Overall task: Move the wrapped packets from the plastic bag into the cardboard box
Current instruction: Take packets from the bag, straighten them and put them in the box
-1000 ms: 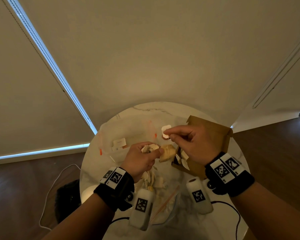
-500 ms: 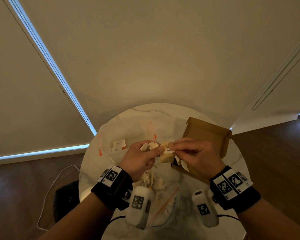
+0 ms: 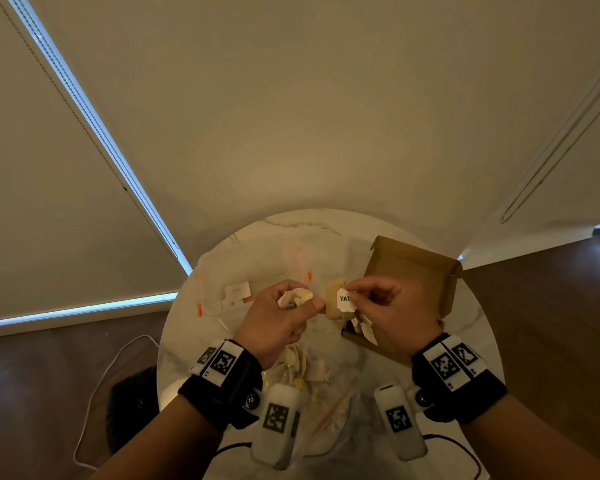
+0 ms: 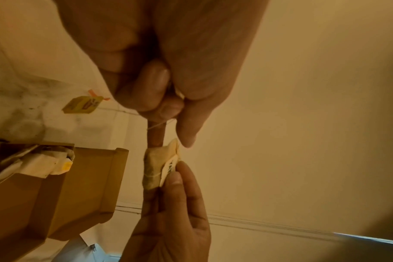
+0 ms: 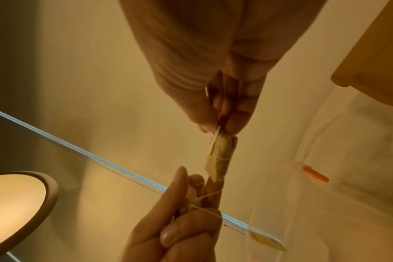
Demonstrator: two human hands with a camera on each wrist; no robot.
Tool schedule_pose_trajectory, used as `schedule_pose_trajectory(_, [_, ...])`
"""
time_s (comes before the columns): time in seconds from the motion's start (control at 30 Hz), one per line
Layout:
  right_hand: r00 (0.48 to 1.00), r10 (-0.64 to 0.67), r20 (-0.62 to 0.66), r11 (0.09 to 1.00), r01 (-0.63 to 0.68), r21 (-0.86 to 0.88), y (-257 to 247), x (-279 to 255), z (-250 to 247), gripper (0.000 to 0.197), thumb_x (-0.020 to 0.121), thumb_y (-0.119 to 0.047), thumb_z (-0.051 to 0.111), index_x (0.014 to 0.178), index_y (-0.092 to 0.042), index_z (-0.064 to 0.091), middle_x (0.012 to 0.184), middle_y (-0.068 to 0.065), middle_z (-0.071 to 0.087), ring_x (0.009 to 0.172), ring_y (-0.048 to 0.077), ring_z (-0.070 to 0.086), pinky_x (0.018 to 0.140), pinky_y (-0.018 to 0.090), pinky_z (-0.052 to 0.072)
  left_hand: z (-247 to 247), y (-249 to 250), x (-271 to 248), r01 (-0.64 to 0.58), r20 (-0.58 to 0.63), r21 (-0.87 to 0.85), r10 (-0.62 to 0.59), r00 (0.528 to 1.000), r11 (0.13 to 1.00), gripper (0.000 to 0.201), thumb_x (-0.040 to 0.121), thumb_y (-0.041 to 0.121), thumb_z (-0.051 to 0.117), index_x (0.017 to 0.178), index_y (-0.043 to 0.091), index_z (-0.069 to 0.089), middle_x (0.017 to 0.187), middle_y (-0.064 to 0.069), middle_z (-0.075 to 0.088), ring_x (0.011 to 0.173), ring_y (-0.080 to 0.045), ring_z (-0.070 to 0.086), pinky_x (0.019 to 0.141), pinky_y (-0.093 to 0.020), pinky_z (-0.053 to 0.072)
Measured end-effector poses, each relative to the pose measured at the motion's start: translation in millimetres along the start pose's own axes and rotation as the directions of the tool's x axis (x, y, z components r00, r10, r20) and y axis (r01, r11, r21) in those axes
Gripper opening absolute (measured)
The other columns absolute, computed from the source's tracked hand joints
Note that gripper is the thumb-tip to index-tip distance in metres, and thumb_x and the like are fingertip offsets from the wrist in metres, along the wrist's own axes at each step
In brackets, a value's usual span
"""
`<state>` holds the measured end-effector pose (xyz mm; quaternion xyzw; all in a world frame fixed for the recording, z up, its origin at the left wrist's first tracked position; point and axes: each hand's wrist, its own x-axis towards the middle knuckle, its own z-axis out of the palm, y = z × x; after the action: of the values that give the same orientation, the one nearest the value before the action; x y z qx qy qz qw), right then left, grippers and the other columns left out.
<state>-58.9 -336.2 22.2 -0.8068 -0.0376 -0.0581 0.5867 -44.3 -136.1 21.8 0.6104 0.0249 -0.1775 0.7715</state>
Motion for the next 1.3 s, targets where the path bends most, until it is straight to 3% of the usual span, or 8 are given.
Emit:
schedule_pose_trajectory(0.13, [0.999, 0.032, 0.003, 0.999, -0.032, 0.040, -1.7, 5.6, 7.4, 0.022, 0.079, -0.001, 0.073, 0.090, -0.019, 0.067, 0.080, 0.001, 0.069, 0.076, 0.010, 0.068, 0.072, 0.023, 0.057, 0.0, 0.0, -2.8, -0.046, 0.065, 0.011, 0.045, 0.997, 0.999, 0.015, 0.081, 0.005, 0.070, 0.093, 0.004, 0.061, 0.056, -0.001, 0.041, 0.042, -0.010, 0.028, 0.040, -0.016, 0.021])
schedule_pose_trajectory(0.37, [1.000, 0.027, -0.007, 0.999, -0.027, 0.031, -8.7, 10.8, 16.7, 0.022, 0.076, -0.003, 0.077, 0.090, -0.010, 0.063, 0.080, 0.011, 0.066, 0.073, 0.021, 0.067, 0.067, 0.027, 0.058, -0.5, 4.9, -5.9, -0.027, 0.119, 0.068, 0.019, 0.993, 0.997, 0.039, 0.069, 0.014, 0.077, 0.103, -0.002, 0.067, 0.059, -0.006, 0.041, 0.041, -0.009, 0.026, 0.039, -0.018, 0.022])
schedule_pose_trajectory(0.53, [0.999, 0.016, -0.028, 0.999, -0.014, 0.037, -10.8, 13.1, 12.9, 0.018, 0.077, -0.001, 0.076, 0.087, -0.011, 0.066, 0.080, 0.006, 0.069, 0.072, 0.013, 0.066, 0.066, 0.019, 0.055, -2.1, 3.9, -4.6, -0.007, 0.042, 0.054, 0.005, 0.999, 0.999, 0.028, 0.085, 0.002, 0.067, 0.111, 0.001, 0.057, 0.052, 0.002, 0.047, 0.040, -0.010, 0.030, 0.039, -0.018, 0.022])
schedule_pose_trajectory(0.73, [0.999, 0.023, -0.034, 0.998, -0.021, 0.051, -10.9, 11.7, 7.4, 0.020, 0.076, 0.000, 0.076, 0.088, -0.013, 0.067, 0.081, 0.004, 0.069, 0.074, 0.013, 0.067, 0.066, 0.018, 0.055, -7.1, 4.5, -1.0, -0.080, 0.015, 0.216, 0.079, 0.997, 0.973, 0.011, 0.090, 0.007, 0.066, 0.080, 0.005, 0.061, 0.048, 0.007, 0.042, 0.041, -0.009, 0.030, 0.042, -0.019, 0.025])
schedule_pose_trajectory(0.87, [0.999, 0.017, -0.032, 0.998, -0.015, 0.063, -10.1, 11.5, 5.8, 0.022, 0.077, 0.001, 0.075, 0.089, -0.015, 0.066, 0.082, 0.008, 0.069, 0.075, 0.017, 0.067, 0.067, 0.018, 0.055, -9.0, 6.7, 0.6, -0.138, 0.023, 0.245, 0.137, 0.990, 0.960, 0.015, 0.079, 0.020, 0.072, 0.071, 0.017, 0.060, 0.069, 0.007, 0.057, 0.049, -0.006, 0.037, 0.044, -0.019, 0.029])
schedule_pose_trajectory(1.0, [0.999, 0.002, -0.040, 0.996, 0.001, 0.089, -11.4, 12.9, 8.4, 0.023, 0.076, 0.000, 0.077, 0.089, -0.015, 0.065, 0.082, 0.009, 0.069, 0.074, 0.018, 0.067, 0.066, 0.019, 0.056, -4.7, 9.2, -1.3, -0.085, 0.080, 0.118, 0.076, 0.994, 0.989, 0.016, 0.087, 0.002, 0.067, 0.075, 0.008, 0.058, 0.117, -0.005, 0.067, 0.046, -0.006, 0.037, 0.041, -0.019, 0.025])
schedule_pose_trajectory(1.13, [0.999, 0.006, -0.043, 0.995, -0.001, 0.098, -13.2, 12.5, 13.0, 0.024, 0.073, -0.002, 0.080, 0.089, -0.011, 0.065, 0.081, 0.012, 0.068, 0.068, 0.019, 0.067, 0.063, 0.020, 0.056, -2.1, 7.6, -3.0, -0.119, 0.101, 0.151, 0.105, 0.989, 0.981, 0.004, 0.088, 0.003, 0.065, 0.089, 0.001, 0.068, 0.059, 0.005, 0.052, 0.043, -0.008, 0.025, 0.041, -0.018, 0.022])
schedule_pose_trajectory(1.3, [1.000, 0.015, -0.016, 0.994, -0.013, 0.112, -13.9, 11.1, 16.9, 0.013, 0.076, -0.004, 0.078, 0.083, -0.005, 0.067, 0.076, 0.011, 0.069, 0.065, 0.021, 0.069, 0.061, 0.025, 0.057, 0.2, 4.3, -4.4, -0.151, 0.046, 0.224, 0.144, 0.988, 0.963, 0.009, 0.086, 0.004, 0.068, 0.092, 0.003, 0.074, 0.064, 0.006, 0.059, 0.043, -0.005, 0.036, 0.042, -0.017, 0.029])
